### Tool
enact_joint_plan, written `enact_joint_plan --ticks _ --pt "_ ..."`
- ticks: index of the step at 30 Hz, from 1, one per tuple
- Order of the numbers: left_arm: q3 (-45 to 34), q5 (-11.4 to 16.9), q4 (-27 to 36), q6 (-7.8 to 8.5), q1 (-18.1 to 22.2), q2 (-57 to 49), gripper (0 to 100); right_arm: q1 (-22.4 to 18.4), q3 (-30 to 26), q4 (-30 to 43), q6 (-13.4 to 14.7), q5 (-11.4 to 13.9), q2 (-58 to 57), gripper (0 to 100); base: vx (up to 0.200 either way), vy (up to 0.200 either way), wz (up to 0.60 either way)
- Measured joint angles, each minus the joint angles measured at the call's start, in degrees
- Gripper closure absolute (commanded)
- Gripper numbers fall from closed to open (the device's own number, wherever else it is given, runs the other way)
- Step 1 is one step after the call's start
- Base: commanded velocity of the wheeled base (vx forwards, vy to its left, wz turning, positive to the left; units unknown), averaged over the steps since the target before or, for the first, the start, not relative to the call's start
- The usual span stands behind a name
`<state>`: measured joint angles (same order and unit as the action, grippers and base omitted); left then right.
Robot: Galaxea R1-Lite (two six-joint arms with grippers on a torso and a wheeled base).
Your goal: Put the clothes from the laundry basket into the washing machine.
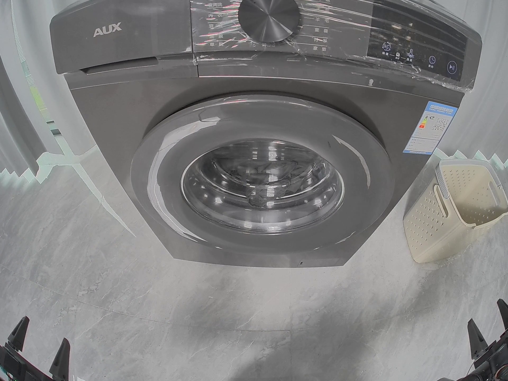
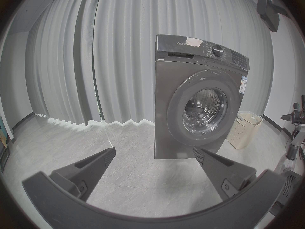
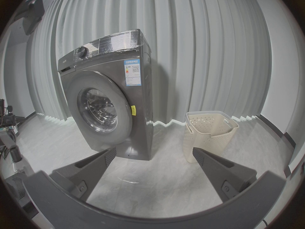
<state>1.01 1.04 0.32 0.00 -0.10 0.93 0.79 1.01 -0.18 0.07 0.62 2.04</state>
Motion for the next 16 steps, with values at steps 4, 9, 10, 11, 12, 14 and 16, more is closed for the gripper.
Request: enact_joint_plan --ticks 4,9,10,11,12,14,16 --pt "0.0 0.0 0.0 0.0 0.0 0.0 0 -0.28 0.0 0.29 -0.17 2.05 -0.77 0 0.0 0.0 0.0" --pt "0.0 0.02 -0.02 0.0 0.0 0.0 0 -0.39 0.0 0.37 -0.07 2.08 -1.18 0 0.0 0.0 0.0" --pt "0.0 0.02 -0.02 0.0 0.0 0.0 0 -0.39 0.0 0.37 -0.15 2.08 -1.22 0 0.0 0.0 0.0" --pt "0.0 0.02 0.0 0.0 0.0 0.0 0 -0.39 0.0 0.37 -0.26 2.16 -1.27 0 0.0 0.0 0.0" --pt "0.0 0.02 0.0 0.0 0.0 0.0 0 -0.39 0.0 0.37 -0.29 2.16 -1.29 0 0.0 0.0 0.0" --pt "0.0 0.02 0.0 0.0 0.0 0.0 0 -0.38 0.0 0.37 -0.37 2.17 -1.33 0 0.0 0.0 0.0" --pt "0.0 0.02 0.0 0.0 0.0 0.0 0 -0.38 0.0 0.37 -0.5 2.16 -1.33 0 0.0 0.0 0.0"
